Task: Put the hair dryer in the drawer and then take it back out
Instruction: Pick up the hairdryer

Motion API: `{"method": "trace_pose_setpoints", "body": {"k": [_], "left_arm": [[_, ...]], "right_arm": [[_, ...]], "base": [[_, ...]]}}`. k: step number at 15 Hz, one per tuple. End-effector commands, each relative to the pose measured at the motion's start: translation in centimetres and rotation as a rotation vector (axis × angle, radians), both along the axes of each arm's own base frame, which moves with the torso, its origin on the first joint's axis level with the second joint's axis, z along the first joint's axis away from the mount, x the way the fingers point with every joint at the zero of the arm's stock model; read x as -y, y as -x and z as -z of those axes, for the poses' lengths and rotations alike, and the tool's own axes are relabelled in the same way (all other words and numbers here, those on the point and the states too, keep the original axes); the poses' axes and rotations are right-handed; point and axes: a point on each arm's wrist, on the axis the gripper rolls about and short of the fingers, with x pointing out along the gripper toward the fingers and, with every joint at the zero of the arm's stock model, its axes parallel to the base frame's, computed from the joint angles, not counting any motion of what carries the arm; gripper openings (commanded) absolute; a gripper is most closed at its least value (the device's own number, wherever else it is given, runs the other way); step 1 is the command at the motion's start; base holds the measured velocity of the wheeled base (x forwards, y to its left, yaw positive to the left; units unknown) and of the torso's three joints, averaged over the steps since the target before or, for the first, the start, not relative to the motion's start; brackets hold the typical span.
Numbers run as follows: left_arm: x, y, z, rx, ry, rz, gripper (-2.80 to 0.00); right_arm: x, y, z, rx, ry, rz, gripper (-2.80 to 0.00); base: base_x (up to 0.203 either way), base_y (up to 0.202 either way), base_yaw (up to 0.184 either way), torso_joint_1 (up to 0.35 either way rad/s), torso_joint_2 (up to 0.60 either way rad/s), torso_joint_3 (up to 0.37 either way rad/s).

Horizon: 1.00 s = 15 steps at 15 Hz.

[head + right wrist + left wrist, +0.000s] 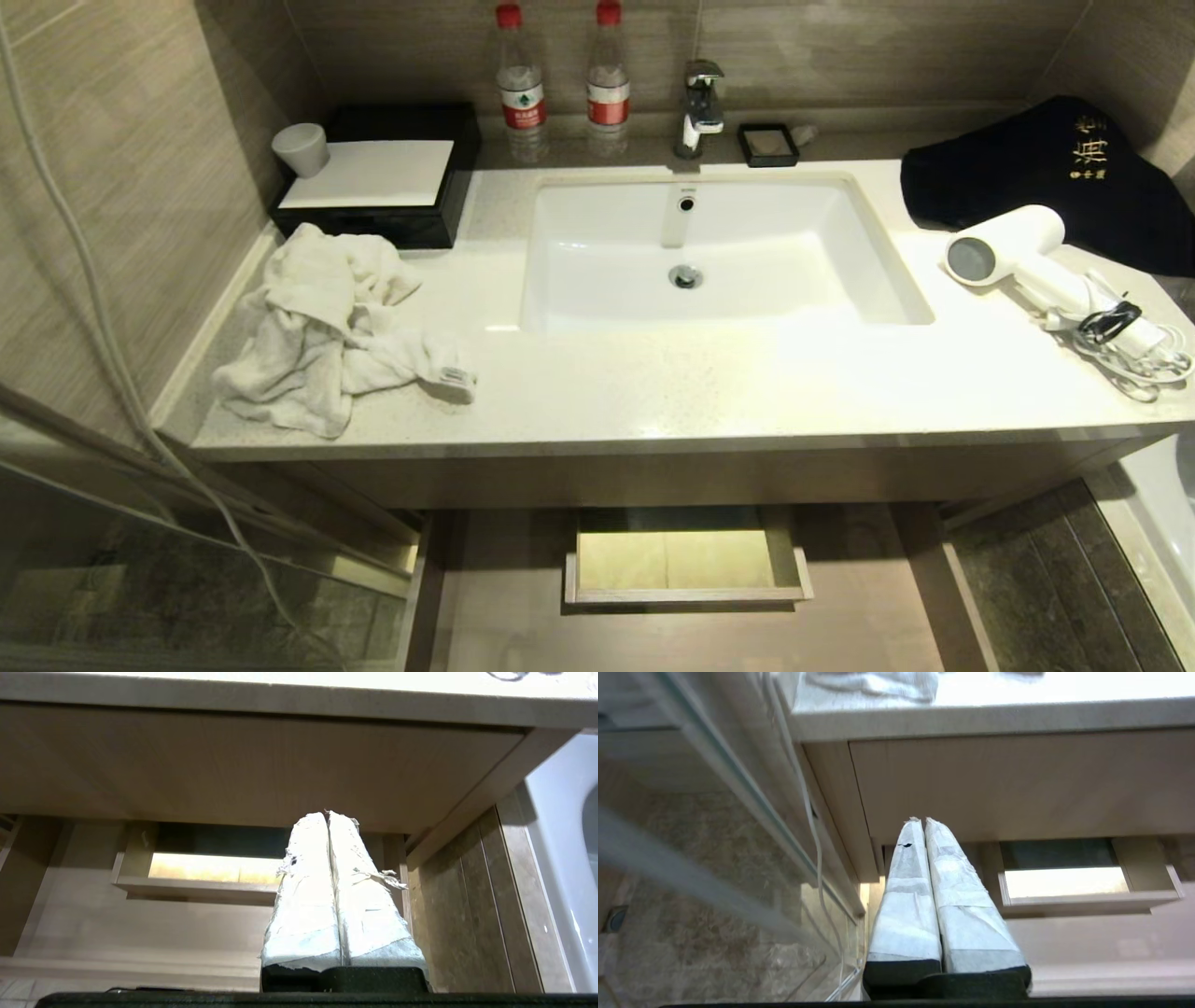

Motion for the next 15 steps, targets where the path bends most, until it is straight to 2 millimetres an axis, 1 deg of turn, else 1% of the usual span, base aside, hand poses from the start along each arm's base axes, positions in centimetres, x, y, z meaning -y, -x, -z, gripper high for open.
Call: {"method": "trace_pose_setpoints", "body": {"k": [1,5,9,11,15], "left_arm": [[0.00,-0.02,0.04,-0.003,0.000,0.000,-2.80],[0.00,-0.01,0.04,-0.002,0.000,0.000,-2.80],[0.00,-0.02,0.04,-0.003,0.000,0.000,-2.80],[0.00,-0.02,0.04,-0.003,0.000,0.000,-2.80],[0.00,-0.02,0.04,-0.003,0.000,0.000,-2.80]], "right_arm": [[0.00,0.00,0.00,0.000,0.002,-0.002,-2.80],[0.00,0.00,0.00,0.000,0.003,-0.002,-2.80],[0.00,0.00,0.00,0.000,0.002,0.000,-2.80],[0.01,0.00,0.00,0.000,-0.004,0.003,-2.80],[-0.01,0.00,-0.05,0.005,0.014,-0.003,-2.80]], "base": [[0.000,0.000,0.000,0.344,-0.16,0.180],[0.000,0.000,0.000,0.342,-0.19,0.157],[0.000,0.000,0.000,0.334,-0.22,0.101],[0.000,0.000,0.000,0.104,-0.07,0.037],[0.000,0.000,0.000,0.009,-0.01,0.003]]}}
